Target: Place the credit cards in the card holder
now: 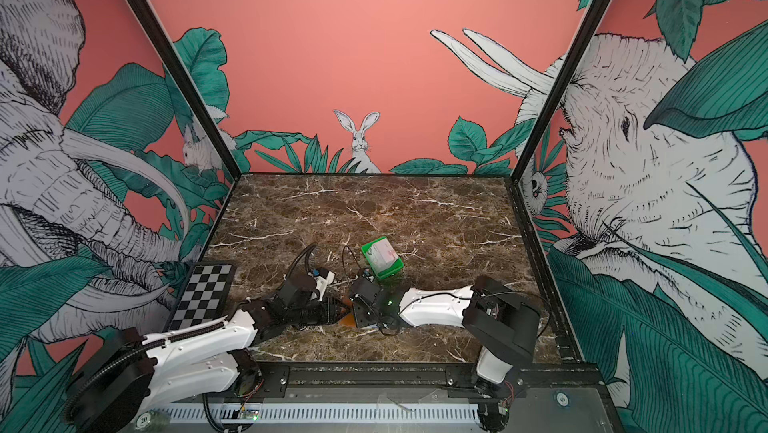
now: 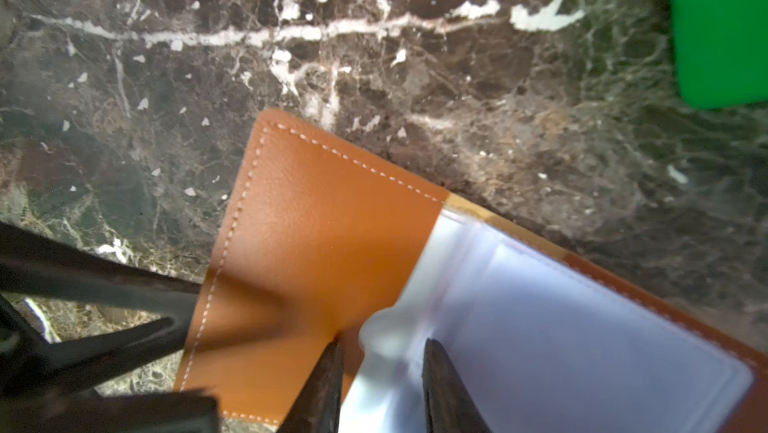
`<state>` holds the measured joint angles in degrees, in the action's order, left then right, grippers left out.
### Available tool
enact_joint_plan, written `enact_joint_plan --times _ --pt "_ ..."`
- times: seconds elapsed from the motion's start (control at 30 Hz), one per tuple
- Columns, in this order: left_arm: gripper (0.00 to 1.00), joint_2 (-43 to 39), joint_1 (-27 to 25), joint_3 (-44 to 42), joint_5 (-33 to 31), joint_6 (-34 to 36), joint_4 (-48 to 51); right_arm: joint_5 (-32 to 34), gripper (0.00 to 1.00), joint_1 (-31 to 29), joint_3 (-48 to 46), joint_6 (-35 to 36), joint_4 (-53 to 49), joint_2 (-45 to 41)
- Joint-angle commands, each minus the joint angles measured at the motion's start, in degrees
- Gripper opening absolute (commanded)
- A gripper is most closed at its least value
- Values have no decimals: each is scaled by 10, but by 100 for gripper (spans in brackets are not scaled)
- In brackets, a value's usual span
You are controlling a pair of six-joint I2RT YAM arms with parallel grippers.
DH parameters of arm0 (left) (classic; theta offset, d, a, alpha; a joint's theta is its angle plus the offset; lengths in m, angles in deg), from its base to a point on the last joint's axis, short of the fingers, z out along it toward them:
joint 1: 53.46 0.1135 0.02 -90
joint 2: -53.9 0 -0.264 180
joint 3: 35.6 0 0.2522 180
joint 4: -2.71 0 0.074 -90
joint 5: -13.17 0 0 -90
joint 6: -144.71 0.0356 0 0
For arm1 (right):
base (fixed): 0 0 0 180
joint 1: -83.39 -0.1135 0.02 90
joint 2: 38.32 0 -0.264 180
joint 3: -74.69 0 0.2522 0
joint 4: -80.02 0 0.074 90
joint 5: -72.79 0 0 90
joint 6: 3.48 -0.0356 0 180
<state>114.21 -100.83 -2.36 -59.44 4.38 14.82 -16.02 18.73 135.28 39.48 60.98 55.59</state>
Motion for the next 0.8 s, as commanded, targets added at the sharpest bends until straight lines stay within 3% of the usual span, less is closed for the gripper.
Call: enact_joint_plan --times 0.0,0.13,0.3,0.57,0.77 --pt "37 -33 7 24 -21 20 69 -10 31 2 -13 -7 15 16" --pt "36 -59 14 29 -23 28 92 -13 30 3 -14 -7 18 24" --pt "33 -57 15 10 24 19 11 -15 29 4 -19 -10 26 27" --pt "26 45 14 1 64 2 -91 -21 24 8 -37 -18 38 5" --pt "23 88 13 4 56 14 -107 -28 22 17 -58 -26 51 -17"
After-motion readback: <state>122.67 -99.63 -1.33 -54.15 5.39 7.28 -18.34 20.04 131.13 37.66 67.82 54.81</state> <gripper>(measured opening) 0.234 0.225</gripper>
